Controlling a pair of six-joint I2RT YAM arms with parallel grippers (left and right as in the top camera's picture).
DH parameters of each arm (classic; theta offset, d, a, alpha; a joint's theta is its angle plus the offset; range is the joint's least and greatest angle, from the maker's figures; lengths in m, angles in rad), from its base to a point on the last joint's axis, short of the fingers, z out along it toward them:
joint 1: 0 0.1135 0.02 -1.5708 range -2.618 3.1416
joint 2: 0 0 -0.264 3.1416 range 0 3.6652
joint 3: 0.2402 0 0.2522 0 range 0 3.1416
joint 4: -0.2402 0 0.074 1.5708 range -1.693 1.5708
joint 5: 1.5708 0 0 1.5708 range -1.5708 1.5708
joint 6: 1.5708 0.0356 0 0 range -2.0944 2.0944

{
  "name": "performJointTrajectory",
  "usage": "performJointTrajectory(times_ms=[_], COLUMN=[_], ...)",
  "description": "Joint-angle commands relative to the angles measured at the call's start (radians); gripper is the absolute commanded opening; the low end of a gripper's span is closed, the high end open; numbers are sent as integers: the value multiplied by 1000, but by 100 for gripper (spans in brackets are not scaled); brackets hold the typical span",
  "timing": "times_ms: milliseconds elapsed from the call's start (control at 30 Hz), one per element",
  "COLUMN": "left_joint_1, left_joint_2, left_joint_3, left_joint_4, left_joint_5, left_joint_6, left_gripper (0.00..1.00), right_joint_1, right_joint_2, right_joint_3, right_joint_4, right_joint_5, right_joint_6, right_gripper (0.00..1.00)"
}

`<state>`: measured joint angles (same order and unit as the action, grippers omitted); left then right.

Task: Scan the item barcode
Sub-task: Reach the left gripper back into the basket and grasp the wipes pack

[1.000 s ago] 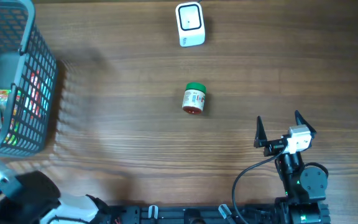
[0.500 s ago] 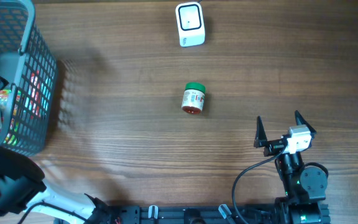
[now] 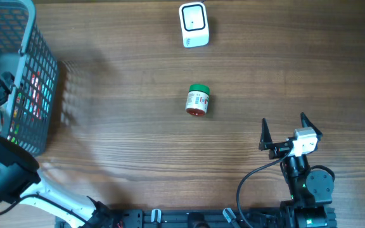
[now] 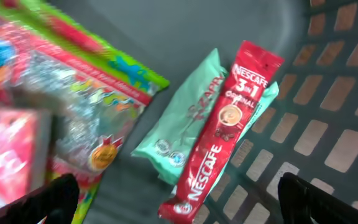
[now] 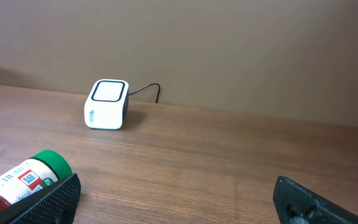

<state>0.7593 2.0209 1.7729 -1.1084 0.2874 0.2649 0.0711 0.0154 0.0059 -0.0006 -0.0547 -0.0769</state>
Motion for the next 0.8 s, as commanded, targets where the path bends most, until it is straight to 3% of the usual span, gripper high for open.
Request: performJointTrajectory(times_ms=[0, 133, 567, 633, 700, 767], left_joint_1=[-39, -61, -64, -64, -63, -61], left_joint_2=[47, 84, 224, 244, 251, 246], left_joint_3=[-8, -8, -8, -8, -8, -7], left_joint_4=[10, 19, 46, 47, 58, 84], left_joint_5=[27, 26, 19, 18, -11, -53], left_joint_6=[127, 178, 177, 177, 171, 97], left_gripper=[100, 100, 100, 95, 79, 73], right_joint_1=[-3, -3, -3, -3, -3, -3], right_joint_2=[-4, -4, -4, -4, -4, -4], right_joint_3=[-1, -1, -1, -1, -1, -1], right_joint_4=[3, 3, 3, 3, 3, 3], right_joint_5=[12, 12, 12, 12, 12, 12], right_joint_6=[-2, -2, -1, -1, -2, -1], right_gripper=[100, 100, 100, 100, 100, 100])
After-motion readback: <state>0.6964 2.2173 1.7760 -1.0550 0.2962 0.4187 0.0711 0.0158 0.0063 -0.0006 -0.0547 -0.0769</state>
